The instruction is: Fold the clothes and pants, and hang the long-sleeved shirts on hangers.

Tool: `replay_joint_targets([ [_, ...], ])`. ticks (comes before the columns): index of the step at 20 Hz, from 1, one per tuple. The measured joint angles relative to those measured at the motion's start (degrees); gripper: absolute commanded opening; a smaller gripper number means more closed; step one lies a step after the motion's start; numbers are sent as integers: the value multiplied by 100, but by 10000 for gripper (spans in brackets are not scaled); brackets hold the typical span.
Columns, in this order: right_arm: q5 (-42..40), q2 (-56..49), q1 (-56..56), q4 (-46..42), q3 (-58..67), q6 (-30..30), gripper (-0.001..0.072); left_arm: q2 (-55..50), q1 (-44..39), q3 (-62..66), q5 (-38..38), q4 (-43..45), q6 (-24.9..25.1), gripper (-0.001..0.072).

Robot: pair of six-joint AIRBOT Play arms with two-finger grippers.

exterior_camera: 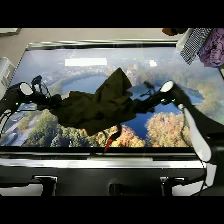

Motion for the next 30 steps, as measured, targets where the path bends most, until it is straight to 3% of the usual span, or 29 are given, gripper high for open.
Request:
replay_joint_targets([
  [6, -173, 361, -1075, -1019, 1003, 1078, 31, -13, -197, -37, -699, 101, -111, 13],
  [14, -682, -125, -1104, -1373, 1292, 1633, 34, -66, -1165, -376, -492, 243, -380, 13],
  [15, -769, -227, -1029, -1360, 1296, 1685, 90, -66, -1272, -391, -367, 243, -483, 13],
  [16, -855, -326, -953, -1349, 1300, 1768, 210, -66, -1375, -404, -240, 225, -581, 13],
  [17, -929, -393, -896, -1316, 1303, 1829, 386, -66, -1451, -417, -129, 219, -678, 13],
  [18, -968, -435, -859, -1279, 1305, 1871, 484, -66, -1506, -422, 4, 201, -789, 13],
  [21, -691, -326, -968, -1123, 1311, 1759, 491, -66, -1580, -433, 238, 201, -1014, 65],
  [25, 376, 179, -1502, -929, 1147, 1095, 482, -63, -1558, -433, 330, 195, -1134, 64],
  [28, 540, 815, -1665, -474, 190, 844, 484, -59, -1539, -433, 348, 188, -1163, 64],
  [30, 190, 1272, -1502, 83, -826, 699, 488, -59, -1539, -433, 365, 166, -1180, 64],
])
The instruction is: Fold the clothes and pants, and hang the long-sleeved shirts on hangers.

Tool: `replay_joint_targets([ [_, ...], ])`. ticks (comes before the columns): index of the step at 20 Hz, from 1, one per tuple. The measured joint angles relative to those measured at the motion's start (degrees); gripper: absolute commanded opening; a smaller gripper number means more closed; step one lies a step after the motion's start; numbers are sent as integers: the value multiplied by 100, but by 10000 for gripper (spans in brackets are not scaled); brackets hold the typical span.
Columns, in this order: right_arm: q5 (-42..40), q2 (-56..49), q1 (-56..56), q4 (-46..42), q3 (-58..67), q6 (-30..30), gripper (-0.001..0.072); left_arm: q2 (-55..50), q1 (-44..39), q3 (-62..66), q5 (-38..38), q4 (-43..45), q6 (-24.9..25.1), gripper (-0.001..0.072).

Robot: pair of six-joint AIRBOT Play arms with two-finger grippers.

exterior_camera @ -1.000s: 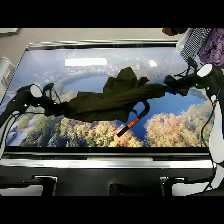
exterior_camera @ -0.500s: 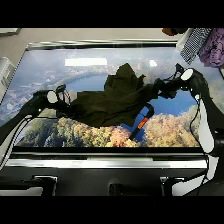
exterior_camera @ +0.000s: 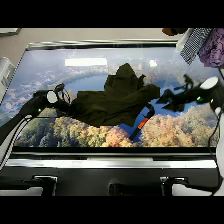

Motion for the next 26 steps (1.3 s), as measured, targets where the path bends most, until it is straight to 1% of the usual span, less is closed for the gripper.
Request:
replay_joint_targets([
  [2, -518, 354, 402, 546, -970, -136, 506, 0, 0, -2, 7, -15, 0, 64],
  [3, -866, 470, 682, 785, -1375, -195, 559, 0, 0, -2, 7, -24, 0, 64],
  [6, -1805, 632, 1508, 1191, -2087, -227, 558, 0, 0, -2, 9, -33, -2, 64],
  [8, -2299, 603, 1932, 1294, -2302, -61, 542, 0, 0, -2, 11, -35, -4, 64],
  [9, -2492, 551, 2087, 1305, -2369, 48, 472, 0, 0, -2, 13, -37, -4, 64],
  [10, -2645, 501, 2194, 1311, -2413, 131, 351, 0, 0, -2, 15, -37, -4, 64],
  [11, -2802, 463, 2275, 1342, -2446, 225, 204, 0, 0, -2, 17, -39, -7, 64],
  [12, -2946, 452, 2330, 1364, -2465, 271, 24, 0, 0, -2, 17, -39, -4, 65],
  [13, -3077, 459, 2369, 1394, -2483, 330, 30, 0, 2, -2, 17, -39, -7, 65],
  [14, -3156, 494, 2393, 1394, -2494, 352, 30, 0, 4, -2, 15, -42, -7, 83],
  [15, -3215, 555, 2398, 1392, -2500, 387, 29, 0, 7, -2, -11, -37, -4, 183],
  [16, -3209, 634, 2365, 1362, -2507, 474, 29, 0, 7, -2, -70, -28, -9, 201],
  [17, -3110, 737, 2284, 1266, -2503, 599, 29, 0, 7, -2, -120, -13, -20, 201],
  [19, -2601, 986, 2009, 892, -2439, 885, 29, 0, 7, -2, -271, 15, 2, 201],
  [20, -2225, 1130, 1816, 629, -2382, 1005, 30, 0, 4, -2, -332, 20, 33, 222],
  [21, -1827, 1272, 1609, 354, -2323, 1091, 30, 0, 2, -2, -407, 28, 74, 390],
  [22, -1408, 1429, 1377, 59, -2264, 1147, 30, 4, 4, -2, -442, 31, 133, 482],
  [24, -758, 1694, 990, -402, -2194, 1187, 30, 33, 46, -2, -522, 44, 302, 549],
  [26, -278, 1869, 719, -756, -2157, 1132, 30, 140, 153, -2, -584, 44, 501, 549],
])
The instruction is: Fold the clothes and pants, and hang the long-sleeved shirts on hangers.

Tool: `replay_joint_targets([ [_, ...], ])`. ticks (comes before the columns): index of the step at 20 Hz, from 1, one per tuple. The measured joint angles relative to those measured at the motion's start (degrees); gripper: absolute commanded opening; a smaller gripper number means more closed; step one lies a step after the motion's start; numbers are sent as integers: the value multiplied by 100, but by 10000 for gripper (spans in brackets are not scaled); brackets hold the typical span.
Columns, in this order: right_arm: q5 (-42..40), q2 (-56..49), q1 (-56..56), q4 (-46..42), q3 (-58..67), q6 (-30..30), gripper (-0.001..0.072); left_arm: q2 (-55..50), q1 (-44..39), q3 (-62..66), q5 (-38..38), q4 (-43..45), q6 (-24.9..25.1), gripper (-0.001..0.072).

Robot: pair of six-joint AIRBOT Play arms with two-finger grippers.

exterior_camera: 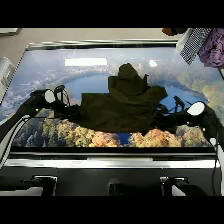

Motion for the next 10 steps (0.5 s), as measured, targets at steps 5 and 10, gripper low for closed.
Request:
replay_joint_targets([
  [5, 422, 138, -210, -442, 31, -114, 31, 621, 848, -216, -271, -35, 527, 548],
  [10, 481, 164, -251, -579, 33, -129, 31, 1040, 1928, -1530, -57, -1714, 2127, 545],
])
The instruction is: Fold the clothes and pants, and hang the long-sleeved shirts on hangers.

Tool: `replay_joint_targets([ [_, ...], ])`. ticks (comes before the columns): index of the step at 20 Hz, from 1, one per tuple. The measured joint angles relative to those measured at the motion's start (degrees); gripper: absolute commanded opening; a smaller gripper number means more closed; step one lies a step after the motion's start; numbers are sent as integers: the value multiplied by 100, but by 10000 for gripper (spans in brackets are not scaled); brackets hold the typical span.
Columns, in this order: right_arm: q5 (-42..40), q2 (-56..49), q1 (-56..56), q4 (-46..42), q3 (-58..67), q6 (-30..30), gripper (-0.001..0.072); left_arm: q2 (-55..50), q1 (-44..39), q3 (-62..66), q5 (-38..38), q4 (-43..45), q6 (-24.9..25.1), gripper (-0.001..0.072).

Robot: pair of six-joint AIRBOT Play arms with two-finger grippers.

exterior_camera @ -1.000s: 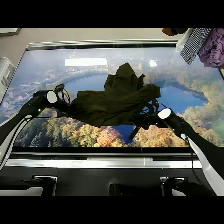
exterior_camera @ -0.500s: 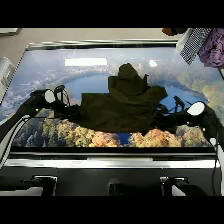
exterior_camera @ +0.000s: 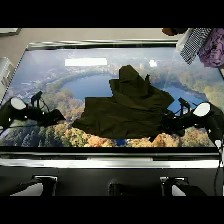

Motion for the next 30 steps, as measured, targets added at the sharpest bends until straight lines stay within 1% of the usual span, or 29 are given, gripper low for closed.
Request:
replay_joint_targets([
  [2, -4, 2, -2, -24, 2, -11, 31, 24, 149, -549, 221, -935, 820, 545],
  [4, -31, 2, -4, -26, 2, -4, 31, 2, 146, -922, 439, -1711, 1530, 545],
  [6, -70, 2, -2, -42, 2, 17, 31, -57, 37, -1123, 671, -2218, 1965, 545],
  [9, -105, 2, -4, -44, 2, 70, 31, -129, -151, -1263, 970, -2612, 2295, 540],
  [10, -107, 2, -4, -46, 2, 76, 31, -142, -190, -1285, 1047, -2691, 2343, 521],
  [16, -114, 2, -4, -63, 2, 149, 31, -175, -376, -1338, 1314, -3141, 2579, 522],
  [19, -125, 2, -4, -116, 2, 190, 31, -168, -461, -1314, 1322, -3261, 2796, 517],
  [20, -127, 2, -4, -138, 4, 212, 31, -164, -472, -1294, 1316, -3287, 2883, 489],
  [21, -125, 2, -4, -160, 2, 216, 31, -162, -483, -1274, 1274, -3309, 2970, 385],
  [23, -125, 2, -4, -221, 2, 227, 31, -153, -498, -1241, 1156, -3335, 3126, 108],
  [24, -122, 2, -4, -247, 2, 227, 31, -153, -498, -1235, 1108, -3342, 3189, 15],
  [30, -107, 2, -4, -483, 4, 428, 31, -151, -372, -1213, 612, -3309, 3362, 11],
])
